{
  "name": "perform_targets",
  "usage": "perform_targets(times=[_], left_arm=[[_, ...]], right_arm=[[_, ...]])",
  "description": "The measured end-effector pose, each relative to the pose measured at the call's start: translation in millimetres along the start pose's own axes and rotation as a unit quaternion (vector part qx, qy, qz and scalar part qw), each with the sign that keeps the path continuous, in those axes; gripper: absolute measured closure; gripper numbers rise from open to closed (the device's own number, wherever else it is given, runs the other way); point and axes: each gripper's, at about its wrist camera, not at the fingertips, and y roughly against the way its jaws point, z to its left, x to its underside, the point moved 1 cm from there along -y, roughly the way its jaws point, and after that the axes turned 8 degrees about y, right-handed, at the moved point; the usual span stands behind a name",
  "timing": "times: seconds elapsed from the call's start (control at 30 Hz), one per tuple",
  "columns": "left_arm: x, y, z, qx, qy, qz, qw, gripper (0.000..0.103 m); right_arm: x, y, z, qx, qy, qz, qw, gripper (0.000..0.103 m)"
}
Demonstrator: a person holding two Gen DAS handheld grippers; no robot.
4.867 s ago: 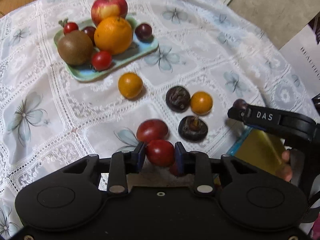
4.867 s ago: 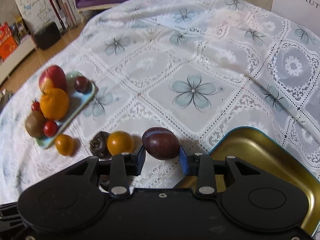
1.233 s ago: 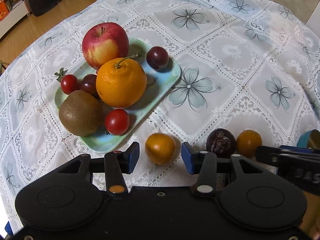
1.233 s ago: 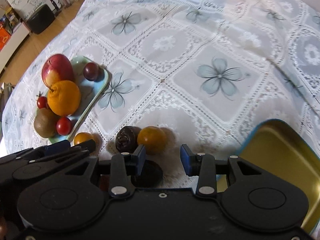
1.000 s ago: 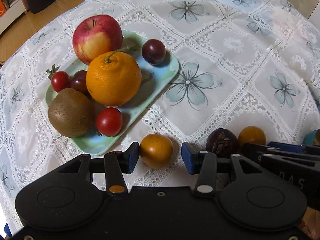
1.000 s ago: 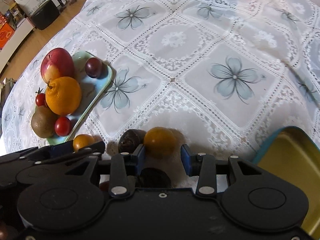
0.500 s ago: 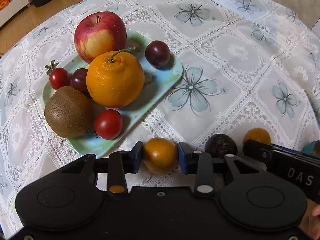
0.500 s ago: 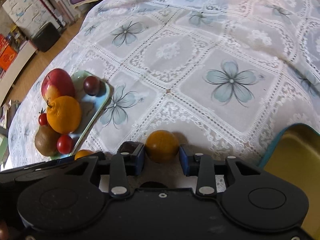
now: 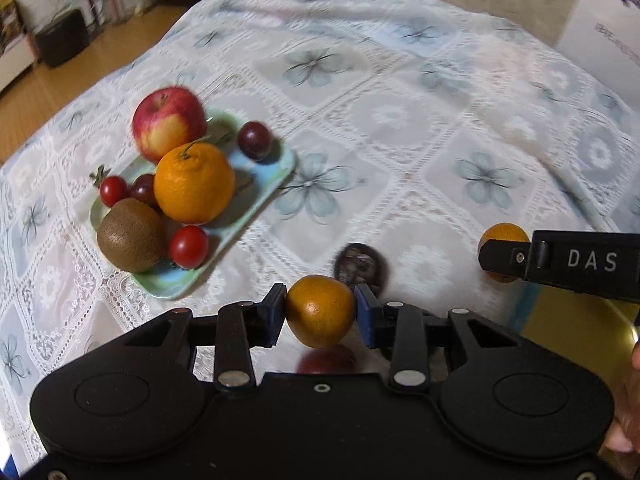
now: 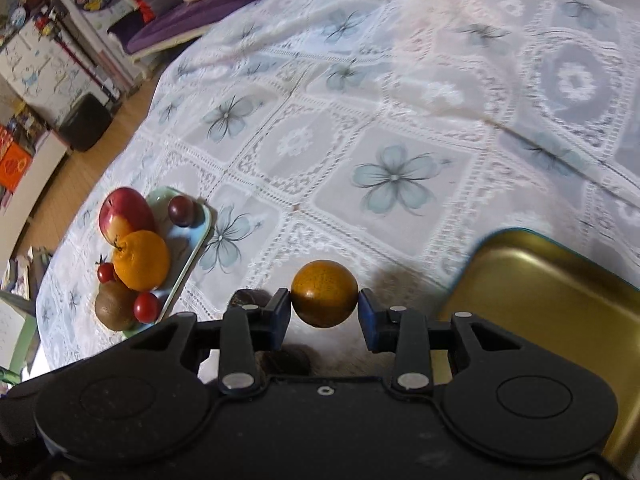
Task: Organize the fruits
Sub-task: 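Carry both fruits over the gold tray and release them inside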
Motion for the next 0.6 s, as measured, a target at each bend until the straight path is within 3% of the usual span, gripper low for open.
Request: perform_targets(times=[0.23,0.6], left_arm=[[23.2,33.2,-32.5,0.024,-0.036,-0.022,0.9988,0.058],[101.8,62.2,-75.9,0.022,-0.080,-0.021,0.9963,0.058]], right_arm=[[29.1,42.6,-44.8,0.021,-0.067,0.001,0.998,0.066],[81.4,89.2,-111.0,0.087,-0.140,0.014,0.986,0.066]])
